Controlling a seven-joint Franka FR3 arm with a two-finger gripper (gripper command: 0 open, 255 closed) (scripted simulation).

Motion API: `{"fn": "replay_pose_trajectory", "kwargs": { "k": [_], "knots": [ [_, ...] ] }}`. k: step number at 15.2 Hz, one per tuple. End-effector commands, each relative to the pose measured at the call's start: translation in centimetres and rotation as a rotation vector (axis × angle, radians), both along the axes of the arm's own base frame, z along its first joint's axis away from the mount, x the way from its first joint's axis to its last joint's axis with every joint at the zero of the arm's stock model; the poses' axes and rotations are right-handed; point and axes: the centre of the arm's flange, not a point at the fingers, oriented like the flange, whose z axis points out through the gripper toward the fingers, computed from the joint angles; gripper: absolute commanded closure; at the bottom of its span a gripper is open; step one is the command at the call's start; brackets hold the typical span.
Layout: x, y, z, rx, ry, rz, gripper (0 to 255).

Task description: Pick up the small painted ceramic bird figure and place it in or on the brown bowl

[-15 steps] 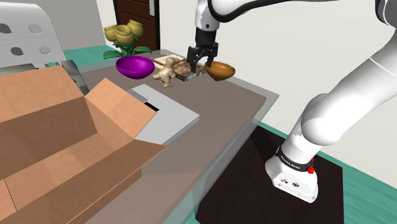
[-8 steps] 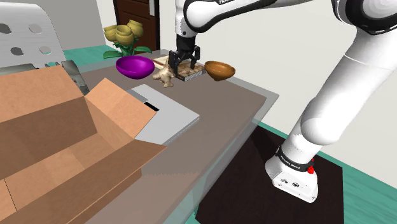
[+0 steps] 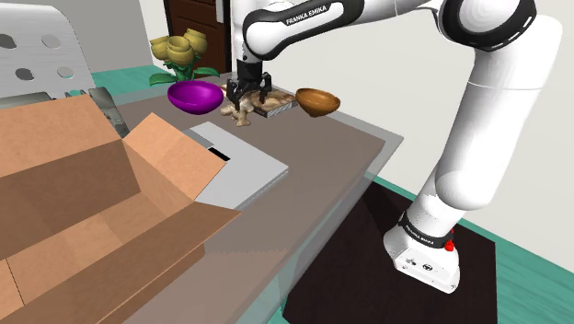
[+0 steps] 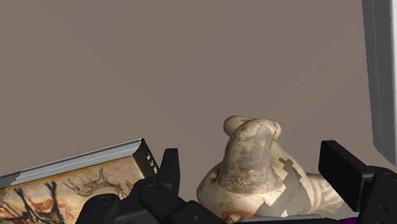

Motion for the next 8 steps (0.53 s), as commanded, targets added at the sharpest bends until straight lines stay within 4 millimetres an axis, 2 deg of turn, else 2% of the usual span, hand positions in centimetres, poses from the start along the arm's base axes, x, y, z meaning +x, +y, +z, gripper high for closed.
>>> {"fn": "replay_pose_trajectory", "kwargs": {
  "k": [1, 5, 8],
  "knots": [
    [0.1, -0.1, -1.1, 0.0, -0.001, -0.001, 0],
    [0.3, -0.4, -2.9, 0.0, -0.001, -0.001, 0],
    [0.3, -0.4, -2.9, 0.0, -0.001, -0.001, 0]
  ]
}}
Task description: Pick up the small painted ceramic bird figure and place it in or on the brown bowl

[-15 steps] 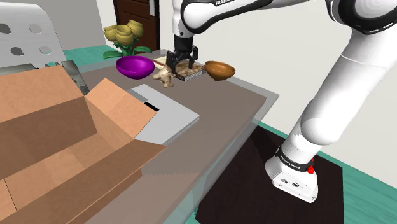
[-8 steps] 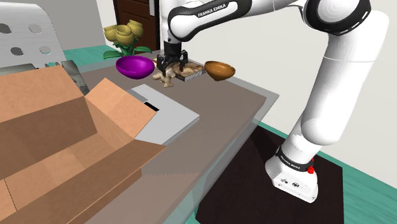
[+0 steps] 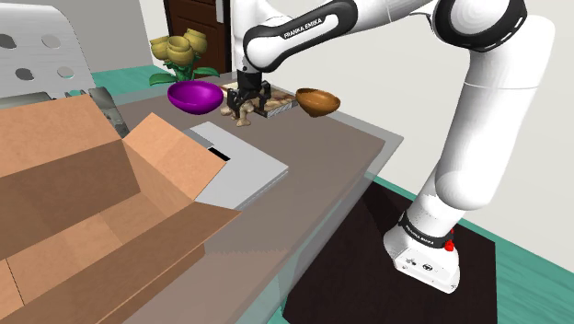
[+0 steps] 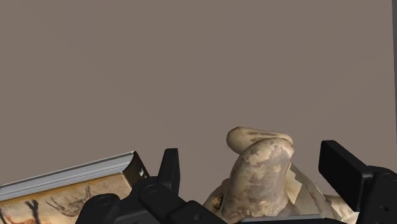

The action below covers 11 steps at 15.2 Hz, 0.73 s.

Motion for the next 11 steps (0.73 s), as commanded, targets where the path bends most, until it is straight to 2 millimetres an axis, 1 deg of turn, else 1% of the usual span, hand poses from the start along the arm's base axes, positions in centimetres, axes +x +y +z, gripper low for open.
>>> {"fn": "replay_pose_trajectory", "kwargs": {
  "k": [1, 4, 5, 11],
  "knots": [
    [0.01, 0.01, -0.04, 0.0, 0.0, 0.0, 0],
    [0.01, 0.0, -0.03, 0.0, 0.0, 0.0, 0],
    [0.01, 0.0, -0.03, 0.0, 0.0, 0.0, 255],
    [0.03, 0.0, -0.04, 0.0, 0.0, 0.0, 255]
  ]
}}
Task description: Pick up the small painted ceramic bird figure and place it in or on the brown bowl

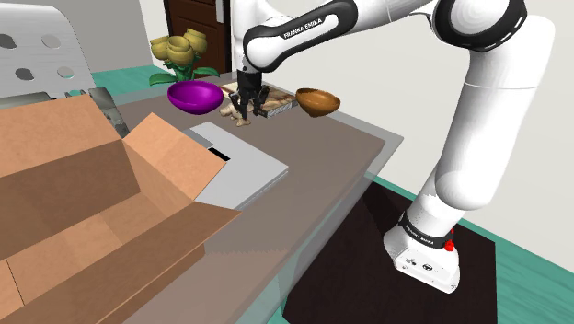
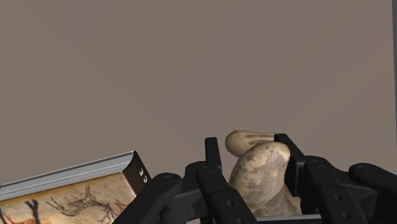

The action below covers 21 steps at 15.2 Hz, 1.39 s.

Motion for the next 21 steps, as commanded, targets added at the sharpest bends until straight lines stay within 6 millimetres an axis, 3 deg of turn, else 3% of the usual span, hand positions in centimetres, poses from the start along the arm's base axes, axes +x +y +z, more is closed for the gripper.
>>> {"fn": "replay_pose_trajectory", "kwargs": {
  "k": [1, 3, 21],
  "knots": [
    [0.0, 0.0, 0.0, 0.0, 0.0, 0.0, 255],
    [0.0, 0.0, 0.0, 0.0, 0.0, 0.0, 255],
    [0.0, 0.0, 9.5, 0.0, 0.0, 0.0, 255]
  ]
}}
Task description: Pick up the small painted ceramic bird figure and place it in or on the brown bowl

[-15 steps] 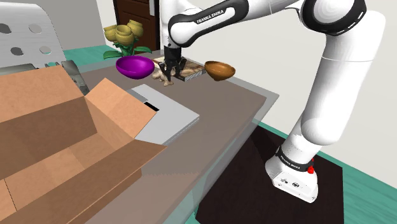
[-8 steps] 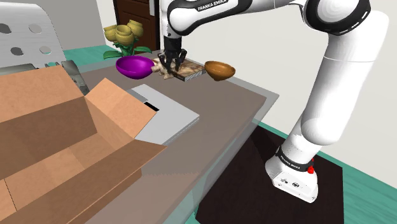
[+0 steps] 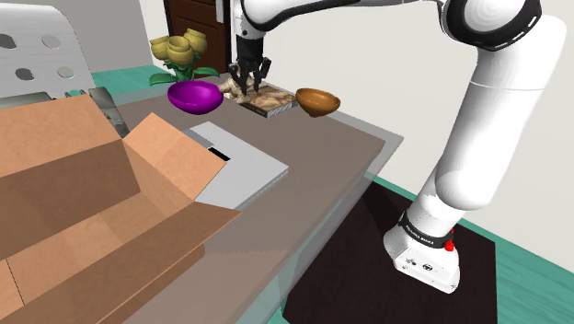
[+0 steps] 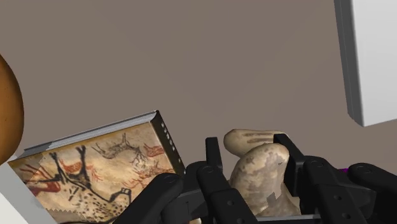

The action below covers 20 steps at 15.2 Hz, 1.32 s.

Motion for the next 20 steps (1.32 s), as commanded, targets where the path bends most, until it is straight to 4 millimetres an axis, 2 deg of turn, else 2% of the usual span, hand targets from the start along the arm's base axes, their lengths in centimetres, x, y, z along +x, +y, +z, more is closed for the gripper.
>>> {"fn": "replay_pose_trajectory", "kwargs": {
  "k": [1, 15, 20],
  "knots": [
    [-0.1, -0.1, 1.1, 0.0, -0.001, 0.0, 255],
    [-0.1, -0.1, 8.2, 0.0, -0.001, 0.0, 255],
    [-3.1, -5.9, 8.0, 0.0, -0.001, 0.0, 255]
  ]
}}
